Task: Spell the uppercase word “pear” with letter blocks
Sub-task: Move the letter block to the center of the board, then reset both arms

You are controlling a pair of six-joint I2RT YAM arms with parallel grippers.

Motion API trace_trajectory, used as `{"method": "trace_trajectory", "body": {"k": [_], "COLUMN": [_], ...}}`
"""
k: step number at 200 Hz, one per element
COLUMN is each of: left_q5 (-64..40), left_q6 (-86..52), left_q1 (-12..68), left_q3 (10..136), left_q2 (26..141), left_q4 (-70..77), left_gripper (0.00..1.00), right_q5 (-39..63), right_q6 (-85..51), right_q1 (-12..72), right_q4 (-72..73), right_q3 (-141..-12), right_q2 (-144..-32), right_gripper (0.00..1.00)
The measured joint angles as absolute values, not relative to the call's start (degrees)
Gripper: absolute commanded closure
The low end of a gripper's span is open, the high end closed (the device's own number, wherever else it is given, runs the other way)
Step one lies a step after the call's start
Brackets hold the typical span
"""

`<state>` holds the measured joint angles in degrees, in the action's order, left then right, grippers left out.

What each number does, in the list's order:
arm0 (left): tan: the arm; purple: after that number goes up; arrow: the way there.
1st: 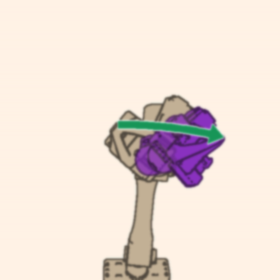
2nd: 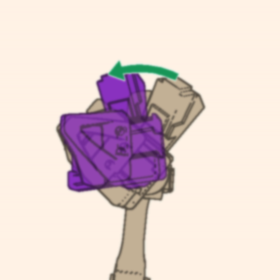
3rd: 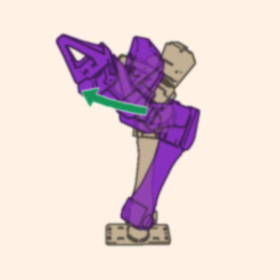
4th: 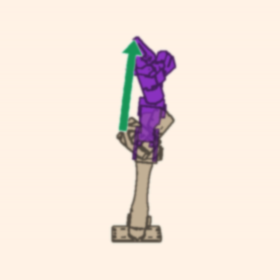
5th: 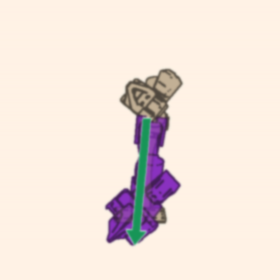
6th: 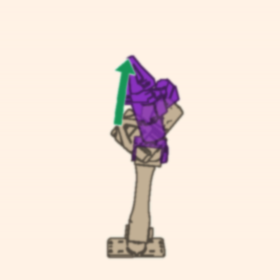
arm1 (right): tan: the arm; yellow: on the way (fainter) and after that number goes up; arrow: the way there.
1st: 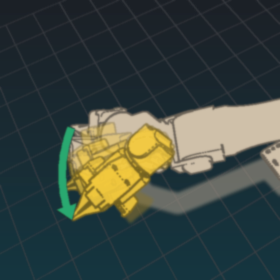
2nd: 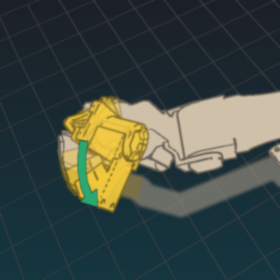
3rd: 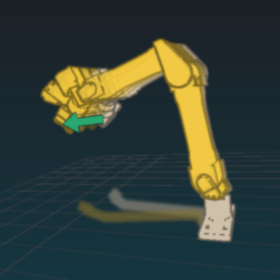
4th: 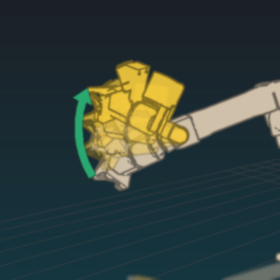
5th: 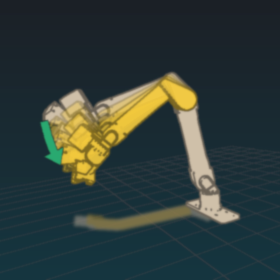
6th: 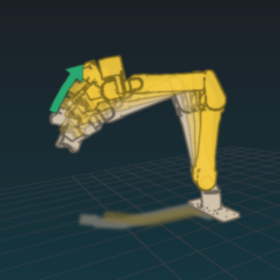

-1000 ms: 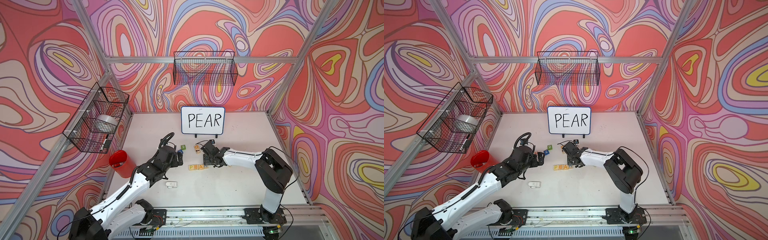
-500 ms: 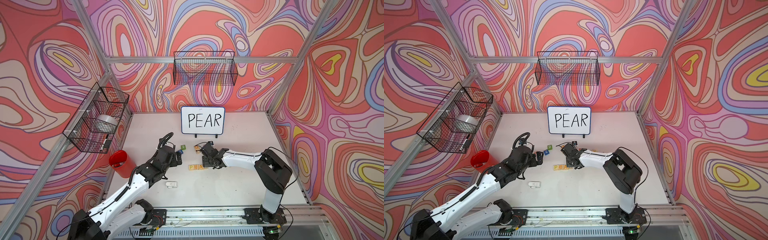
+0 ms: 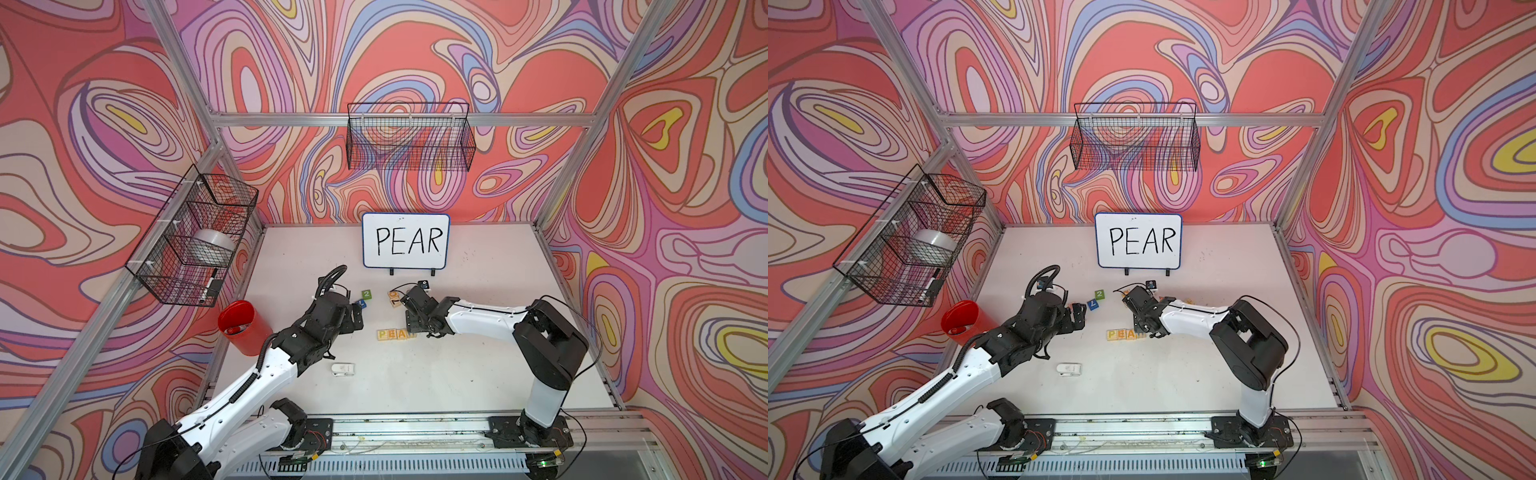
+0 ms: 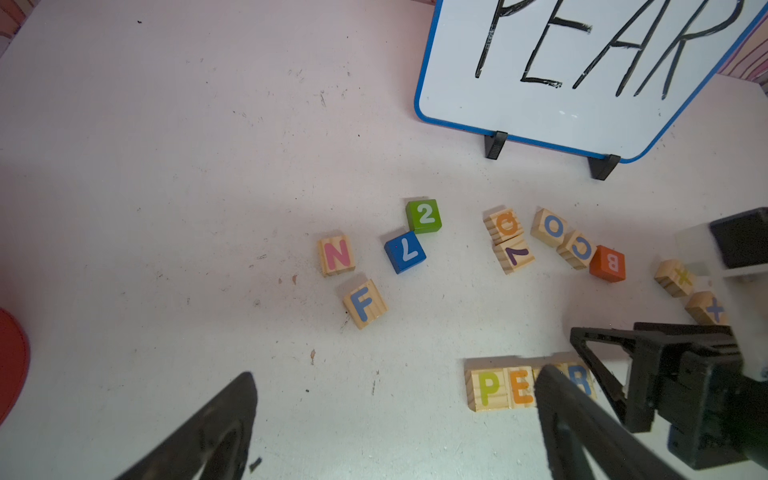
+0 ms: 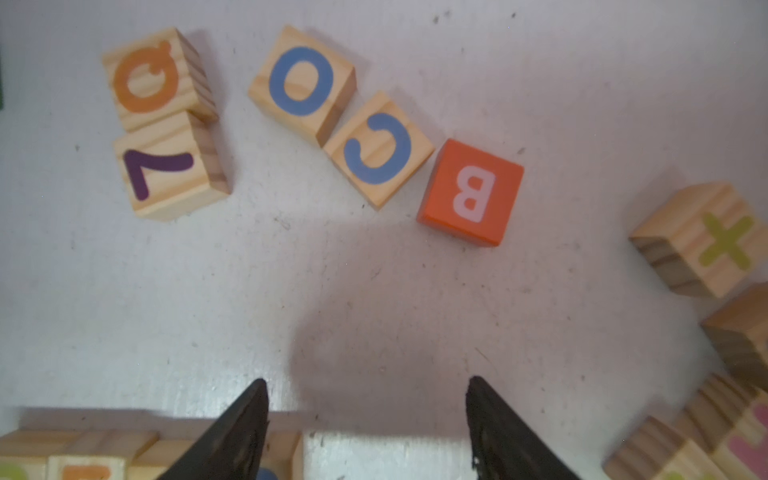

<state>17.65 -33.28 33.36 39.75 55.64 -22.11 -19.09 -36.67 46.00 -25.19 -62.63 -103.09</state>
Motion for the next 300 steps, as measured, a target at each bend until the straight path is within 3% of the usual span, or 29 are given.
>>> {"method": "trace_trajectory", "body": {"k": [91,125,164,189,246,300], "left_q5": [22.50,21.43,17.80,17.23,14.02,10.66], "left_q6": [-16.34,-6.98,-3.62,-3.16,-3.22,-2.98], "left_q1": [30.57,22.94,8.03,2.15,1.91,1.87], "left_q3": [44.49,44.49,44.10,40.58,28.16,22.04], "left_q2": [62.02,66.65,70.76,74.00,80.79,87.24], "left_q4": [-12.23,-3.05,5.02,11.25,26.09,43.11], "left_gripper": [0.00,0.00,0.00,0.00,0.00,0.00], "right_q5": [-35.31,-42.85,-50.22,-52.14,-52.34,-44.71], "right_q6": [-30.96,-29.78,-27.11,-25.50,-23.33,-15.40], "right_q1": [39.09,34.28,25.45,20.75,15.38,11.90], "right_q4": [-22.26,-20.08,-15.53,-12.03,-1.85,13.54], "right_q3": [-64.25,-59.64,-54.06,-51.00,-42.61,-38.96], "right_q2": [-91.02,-83.55,-76.29,-74.96,-75.18,-84.05], "right_gripper": [0.11,0.08,0.06,0.06,0.06,0.05]}}
